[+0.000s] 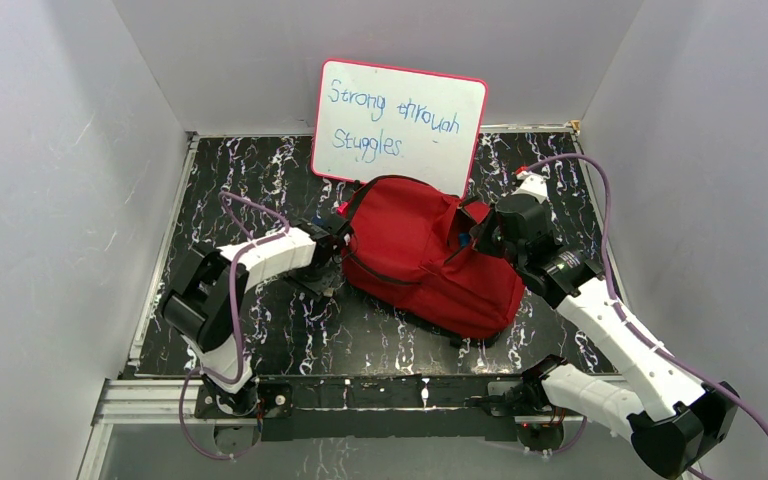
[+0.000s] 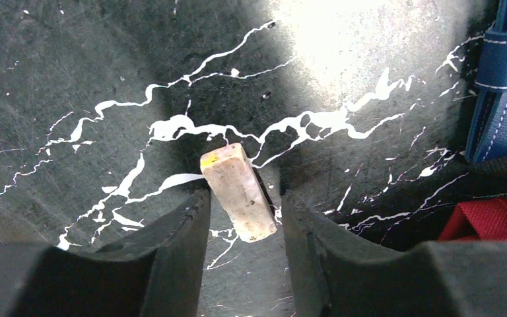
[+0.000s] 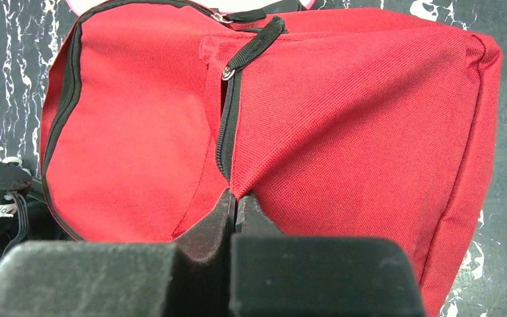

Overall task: Pack the student bag
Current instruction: Pick up the stationery from the center of the board, then place the stationery in the student bag.

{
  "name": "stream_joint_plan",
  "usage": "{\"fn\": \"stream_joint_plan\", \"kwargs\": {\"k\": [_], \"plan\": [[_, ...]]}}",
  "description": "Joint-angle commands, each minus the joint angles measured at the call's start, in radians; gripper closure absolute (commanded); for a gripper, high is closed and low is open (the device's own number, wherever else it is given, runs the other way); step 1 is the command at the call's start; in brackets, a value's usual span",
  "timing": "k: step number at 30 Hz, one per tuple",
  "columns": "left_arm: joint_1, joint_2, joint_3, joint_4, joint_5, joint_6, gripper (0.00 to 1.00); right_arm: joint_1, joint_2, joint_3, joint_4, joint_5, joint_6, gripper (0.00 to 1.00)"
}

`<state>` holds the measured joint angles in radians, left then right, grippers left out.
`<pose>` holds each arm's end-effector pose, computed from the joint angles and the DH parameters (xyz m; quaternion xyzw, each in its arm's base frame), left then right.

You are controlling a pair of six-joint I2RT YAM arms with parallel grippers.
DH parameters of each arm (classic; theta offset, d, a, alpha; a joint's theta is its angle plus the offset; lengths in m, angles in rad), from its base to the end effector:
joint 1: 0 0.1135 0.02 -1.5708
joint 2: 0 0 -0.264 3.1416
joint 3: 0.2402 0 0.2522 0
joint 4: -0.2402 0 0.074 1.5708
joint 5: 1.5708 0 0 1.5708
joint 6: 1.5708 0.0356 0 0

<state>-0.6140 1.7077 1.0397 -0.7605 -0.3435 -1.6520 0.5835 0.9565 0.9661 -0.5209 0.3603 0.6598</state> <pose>0.2527 -0.1635 0.1640 -0.4980 0.8474 0.0088 0.1841 0.1787 0.1029 0.3391 0.1229 0.8449 0.1638 0.4942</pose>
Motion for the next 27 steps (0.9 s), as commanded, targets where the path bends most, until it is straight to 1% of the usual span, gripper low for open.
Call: {"fn": "stream_joint_plan", "kwargs": {"k": [1,3,6,8,12,13,15,16,17,18,19,20,22,23,24,25,27], "plan": [[0.005,-0.024,-0.061,0.019,0.036,-0.019,0.64,-0.002,-0.028,0.003,0.051,0.025,0.016,1.0],[0.005,-0.034,-0.072,0.027,0.033,-0.017,0.76,-0.003,-0.027,0.004,0.051,0.024,0.017,1.0],[0.006,-0.07,-0.09,0.025,0.009,-0.018,0.87,-0.004,-0.027,0.008,0.052,0.026,0.013,1.0],[0.009,-0.11,-0.104,0.013,-0.019,-0.021,0.89,-0.004,-0.027,0.011,0.052,0.028,0.012,1.0],[0.014,-0.227,-0.094,-0.065,-0.119,-0.012,0.9,-0.004,-0.027,0.012,0.056,0.021,0.015,1.0],[0.014,-0.264,-0.083,-0.077,-0.153,0.015,0.9,-0.004,-0.026,0.011,0.057,0.019,0.015,1.0],[0.014,-0.34,-0.053,-0.066,-0.219,0.123,0.9,-0.004,-0.024,0.01,0.059,0.015,0.018,1.0],[0.014,-0.383,-0.039,-0.032,-0.24,0.205,0.9,-0.004,-0.023,0.011,0.061,0.012,0.018,1.0],[0.014,-0.439,-0.029,0.037,-0.241,0.323,0.9,-0.003,-0.022,0.011,0.063,0.011,0.018,1.0],[0.014,-0.477,-0.019,0.118,-0.225,0.43,0.9,-0.002,-0.024,0.011,0.064,0.011,0.018,1.0],[0.014,-0.518,-0.01,0.207,-0.174,0.555,0.91,-0.003,-0.027,0.012,0.064,0.011,0.017,1.0],[0.014,-0.553,-0.006,0.314,-0.104,0.678,0.94,-0.004,-0.03,0.013,0.065,0.012,0.017,1.0],[0.014,-0.608,-0.009,0.536,0.107,0.863,0.96,-0.004,-0.036,0.013,0.068,0.015,0.016,1.0],[0.012,-0.619,-0.014,0.632,0.196,0.906,0.95,-0.004,-0.04,0.013,0.068,0.015,0.017,1.0],[0.01,-0.614,-0.008,0.698,0.257,0.921,0.95,-0.004,-0.042,0.015,0.07,0.016,0.017,1.0],[0.005,-0.589,0.007,0.739,0.299,0.925,0.95,-0.004,-0.042,0.017,0.07,0.015,0.017,1.0],[-0.011,-0.504,0.077,0.756,0.379,0.962,0.96,-0.004,-0.044,0.017,0.07,0.014,0.02,1.0]]}}
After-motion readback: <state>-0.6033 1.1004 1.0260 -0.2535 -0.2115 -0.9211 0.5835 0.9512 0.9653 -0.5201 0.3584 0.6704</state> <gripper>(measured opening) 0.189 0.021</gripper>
